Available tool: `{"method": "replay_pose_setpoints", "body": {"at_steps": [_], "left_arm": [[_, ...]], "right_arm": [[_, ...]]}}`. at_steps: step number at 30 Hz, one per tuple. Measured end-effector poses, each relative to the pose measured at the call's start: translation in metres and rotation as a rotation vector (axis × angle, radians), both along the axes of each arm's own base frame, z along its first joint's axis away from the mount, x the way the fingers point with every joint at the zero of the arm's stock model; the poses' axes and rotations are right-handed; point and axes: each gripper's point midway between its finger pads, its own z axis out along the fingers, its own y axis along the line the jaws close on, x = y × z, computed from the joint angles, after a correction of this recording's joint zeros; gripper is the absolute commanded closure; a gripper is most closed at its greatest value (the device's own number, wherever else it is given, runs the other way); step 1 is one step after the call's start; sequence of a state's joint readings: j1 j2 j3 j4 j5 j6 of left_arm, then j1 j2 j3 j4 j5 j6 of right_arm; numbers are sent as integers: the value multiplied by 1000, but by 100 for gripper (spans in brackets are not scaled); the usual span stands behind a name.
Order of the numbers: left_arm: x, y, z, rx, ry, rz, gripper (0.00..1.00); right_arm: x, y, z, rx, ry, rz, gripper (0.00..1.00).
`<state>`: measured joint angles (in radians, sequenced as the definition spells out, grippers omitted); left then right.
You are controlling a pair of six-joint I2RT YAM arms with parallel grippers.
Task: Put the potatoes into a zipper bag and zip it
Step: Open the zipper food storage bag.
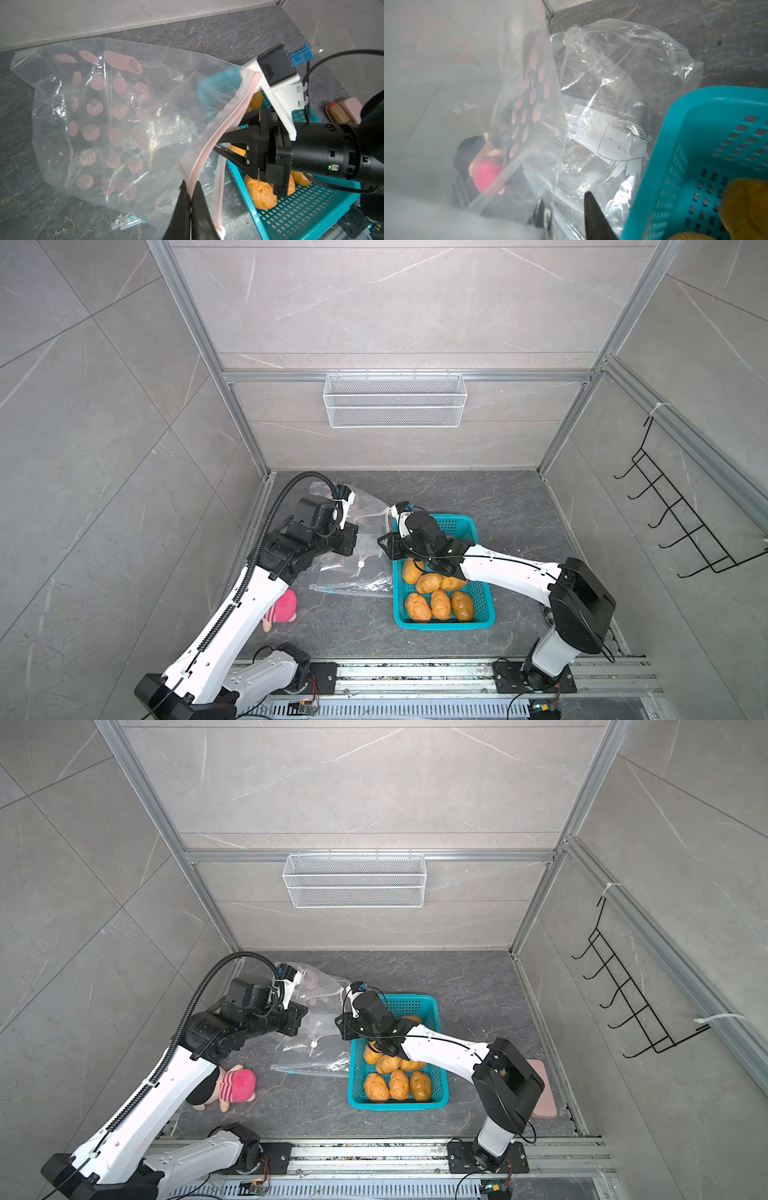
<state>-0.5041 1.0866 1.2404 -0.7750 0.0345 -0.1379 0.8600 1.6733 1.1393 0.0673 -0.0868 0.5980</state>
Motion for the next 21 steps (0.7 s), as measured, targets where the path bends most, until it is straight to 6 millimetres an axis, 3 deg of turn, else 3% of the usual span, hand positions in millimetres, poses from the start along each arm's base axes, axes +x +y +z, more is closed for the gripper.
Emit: {"method": "replay_pose_setpoints", "body": {"at_steps": [8,21], "left_arm": [[2,-2,1,-7,-14,-6,100],[0,-6,1,-22,-19,-30,100]], "right_arm": [[-9,-7,5,-8,-26,31,67],[-17,-8,-5,-55,-67,103,47]]}}
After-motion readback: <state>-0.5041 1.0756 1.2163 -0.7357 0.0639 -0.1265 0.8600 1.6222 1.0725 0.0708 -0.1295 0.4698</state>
